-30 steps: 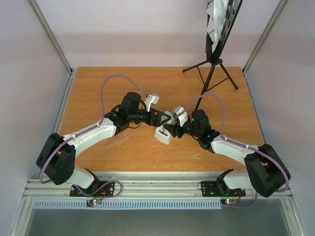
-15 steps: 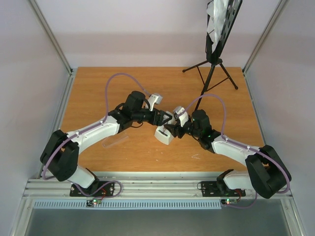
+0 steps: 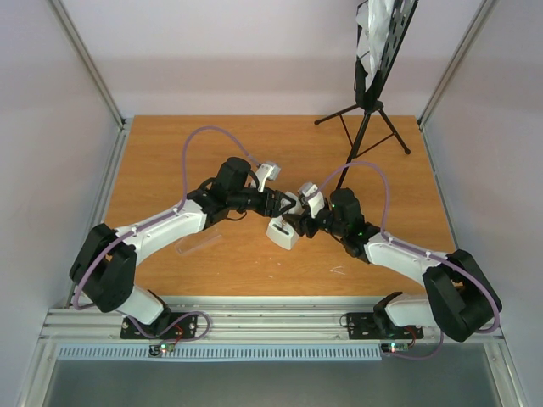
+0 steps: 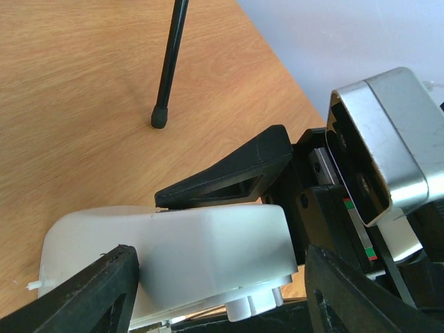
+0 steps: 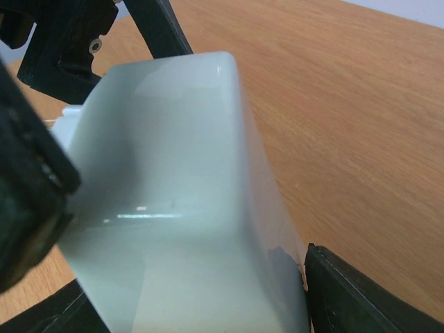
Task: Pack up the instrument practice props
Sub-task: Hook the pendulum onto the metronome.
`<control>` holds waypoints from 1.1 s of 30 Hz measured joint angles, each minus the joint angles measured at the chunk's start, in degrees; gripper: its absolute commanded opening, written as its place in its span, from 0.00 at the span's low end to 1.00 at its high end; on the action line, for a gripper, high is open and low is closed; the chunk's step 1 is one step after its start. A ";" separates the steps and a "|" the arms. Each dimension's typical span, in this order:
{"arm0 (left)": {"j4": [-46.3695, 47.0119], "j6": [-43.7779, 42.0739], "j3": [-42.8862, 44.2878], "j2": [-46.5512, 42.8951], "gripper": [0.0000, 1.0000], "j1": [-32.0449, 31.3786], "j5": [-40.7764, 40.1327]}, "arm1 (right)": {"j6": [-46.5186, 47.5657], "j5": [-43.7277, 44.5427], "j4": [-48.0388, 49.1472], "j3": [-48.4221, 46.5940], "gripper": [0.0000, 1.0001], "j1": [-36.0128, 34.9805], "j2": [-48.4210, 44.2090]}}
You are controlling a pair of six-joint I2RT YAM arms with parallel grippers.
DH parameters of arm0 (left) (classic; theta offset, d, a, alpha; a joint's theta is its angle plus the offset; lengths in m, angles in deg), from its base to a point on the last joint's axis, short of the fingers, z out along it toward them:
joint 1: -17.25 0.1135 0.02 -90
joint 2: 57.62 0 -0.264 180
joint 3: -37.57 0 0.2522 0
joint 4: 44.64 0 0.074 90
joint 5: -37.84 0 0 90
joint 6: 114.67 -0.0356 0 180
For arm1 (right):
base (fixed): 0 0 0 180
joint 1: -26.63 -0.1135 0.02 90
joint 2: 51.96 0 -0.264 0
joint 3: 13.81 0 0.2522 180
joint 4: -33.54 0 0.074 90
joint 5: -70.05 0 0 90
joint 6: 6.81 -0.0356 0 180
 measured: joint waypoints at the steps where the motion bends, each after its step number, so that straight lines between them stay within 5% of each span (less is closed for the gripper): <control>1: 0.00 -0.02 0.00 0.00 0.66 0.00 0.15 | 0.00 0.02 -0.24 -0.20 0.66 0.00 0.11; 33: 0.07 -0.15 0.00 0.00 0.66 0.07 0.13 | 0.00 -0.15 -2.25 -2.75 0.76 0.00 1.84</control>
